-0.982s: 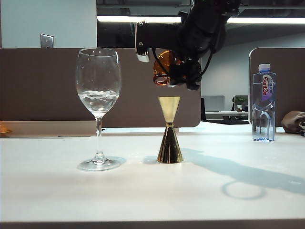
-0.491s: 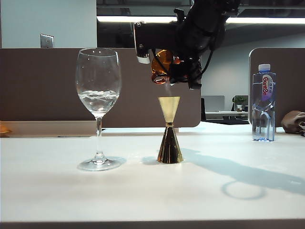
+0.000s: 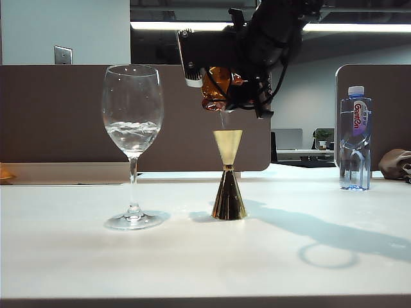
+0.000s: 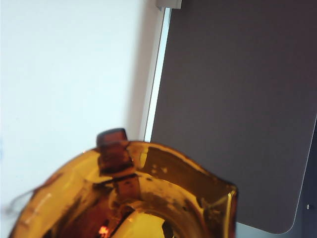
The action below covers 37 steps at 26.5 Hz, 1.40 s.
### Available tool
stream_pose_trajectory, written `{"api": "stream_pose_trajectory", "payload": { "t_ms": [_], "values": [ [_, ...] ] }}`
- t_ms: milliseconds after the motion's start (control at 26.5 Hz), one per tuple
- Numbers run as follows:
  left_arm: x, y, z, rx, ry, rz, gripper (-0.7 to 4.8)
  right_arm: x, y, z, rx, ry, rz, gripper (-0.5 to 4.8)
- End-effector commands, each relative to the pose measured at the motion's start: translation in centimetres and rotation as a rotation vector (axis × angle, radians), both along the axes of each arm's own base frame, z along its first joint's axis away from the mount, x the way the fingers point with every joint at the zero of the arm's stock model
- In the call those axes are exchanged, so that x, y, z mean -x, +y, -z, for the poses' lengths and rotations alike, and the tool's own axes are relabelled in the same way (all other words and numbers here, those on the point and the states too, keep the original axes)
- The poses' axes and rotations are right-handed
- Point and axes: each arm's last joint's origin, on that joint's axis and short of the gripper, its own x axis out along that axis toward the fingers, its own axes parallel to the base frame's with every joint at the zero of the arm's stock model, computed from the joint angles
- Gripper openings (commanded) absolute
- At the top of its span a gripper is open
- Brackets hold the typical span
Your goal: Pick up the small amber measuring cup and pour the water in it into the jigger, then pick up the jigger and pour the water in it into the wine glass.
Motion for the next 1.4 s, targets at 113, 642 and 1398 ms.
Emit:
{"api": "stream_pose_trajectory", "payload": {
  "t_ms": [113, 642, 1398],
  "values": [
    [0.1, 0.0, 0.0, -0.004, 0.0, 0.002, -0.02, 0.0, 0.1, -0.6, -0.002, -0.04, -0.009, -0.01],
    [0.1, 0.0, 0.0, -0.004, 0.0, 0.002, -0.02, 0.6, -0.5, -0.8, -0.059, -0.006, 0.045, -0.01],
    [0.1, 0.0, 0.0, -0.004, 0.0, 0.002, -0.02, 2.7, -10.9, 5.1, -1.224, 0.446, 0.409, -0.01]
  ]
}}
